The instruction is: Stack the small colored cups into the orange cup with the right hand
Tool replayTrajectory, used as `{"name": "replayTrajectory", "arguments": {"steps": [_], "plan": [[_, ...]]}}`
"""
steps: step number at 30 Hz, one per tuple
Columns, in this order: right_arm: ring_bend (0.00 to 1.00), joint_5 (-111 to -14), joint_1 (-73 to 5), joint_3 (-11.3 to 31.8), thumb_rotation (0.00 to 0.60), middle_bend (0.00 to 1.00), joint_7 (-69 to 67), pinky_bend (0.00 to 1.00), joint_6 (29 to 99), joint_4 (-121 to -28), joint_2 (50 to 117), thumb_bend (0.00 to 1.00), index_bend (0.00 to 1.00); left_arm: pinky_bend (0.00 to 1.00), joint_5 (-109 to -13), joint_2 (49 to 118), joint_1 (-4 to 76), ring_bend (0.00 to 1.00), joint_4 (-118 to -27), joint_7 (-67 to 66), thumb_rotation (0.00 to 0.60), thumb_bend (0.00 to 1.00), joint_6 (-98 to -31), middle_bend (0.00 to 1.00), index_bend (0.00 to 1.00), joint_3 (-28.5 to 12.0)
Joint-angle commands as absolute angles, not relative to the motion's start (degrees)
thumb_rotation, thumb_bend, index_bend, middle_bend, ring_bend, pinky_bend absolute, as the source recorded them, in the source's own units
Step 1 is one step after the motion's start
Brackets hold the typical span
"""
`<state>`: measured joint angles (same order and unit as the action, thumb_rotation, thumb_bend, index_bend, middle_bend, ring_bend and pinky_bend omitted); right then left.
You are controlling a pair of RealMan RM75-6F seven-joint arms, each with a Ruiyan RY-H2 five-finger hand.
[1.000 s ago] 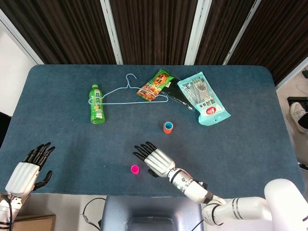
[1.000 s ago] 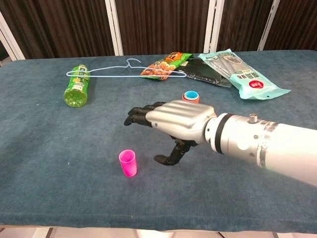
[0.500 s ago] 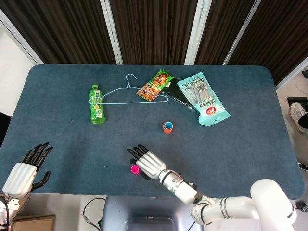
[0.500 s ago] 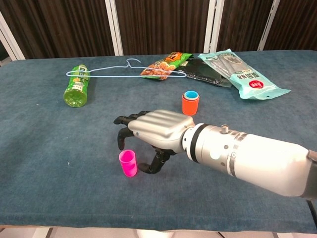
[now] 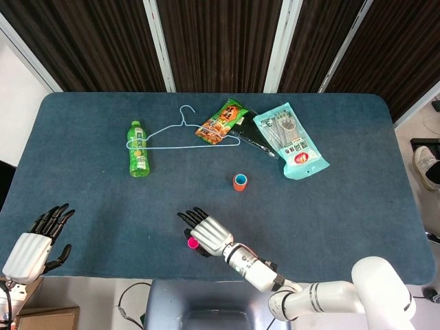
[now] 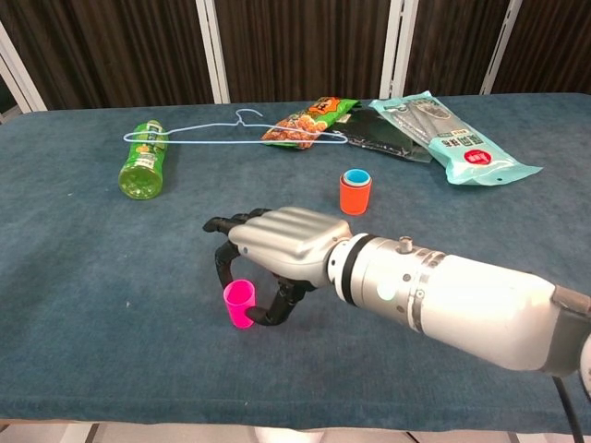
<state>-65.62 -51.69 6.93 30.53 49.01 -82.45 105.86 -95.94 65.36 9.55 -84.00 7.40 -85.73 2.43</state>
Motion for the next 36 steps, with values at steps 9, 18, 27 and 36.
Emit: {"name": "replayTrajectory", "arguments": {"steps": [9, 18, 27, 36], "plan": [[0.0, -69.8, -49.5, 10.3, 0.6, 0.03, 29.4, 0.0, 58.3, -83.0, 104.4, 0.49, 0.62, 0.15, -95.9, 65.2, 9.4, 0.0, -84.0, 7.7, 0.6, 0.44, -85.9, 0.0, 0.0, 2.4], [0.0, -65.2, -48.9, 19.0, 0.6, 0.03, 31.9, 0.0, 64.7, -72.4, 104.6, 0.49, 0.62, 0.15, -95.9, 65.4, 9.5, 0.0, -84.1, 7.3, 0.6, 0.44, -85.6, 0.0, 0.0, 2.5], [0.0, -59.6, -48.5, 19.4, 0.6, 0.03, 34.4, 0.0, 61.4, -68.9, 103.4, 0.49, 0.62, 0.15, -95.4, 65.8, 9.9, 0.0, -84.1, 6.6, 0.6, 0.44, -84.5, 0.0, 0.0, 2.3], [0.0, -58.7, -48.3, 17.1, 0.6, 0.03, 36.1, 0.0, 60.0, -68.7, 103.1, 0.49, 0.62, 0.15, -95.4, 65.8, 9.9, 0.0, -84.2, 6.2, 0.6, 0.44, -84.4, 0.0, 0.0, 2.4]]}}
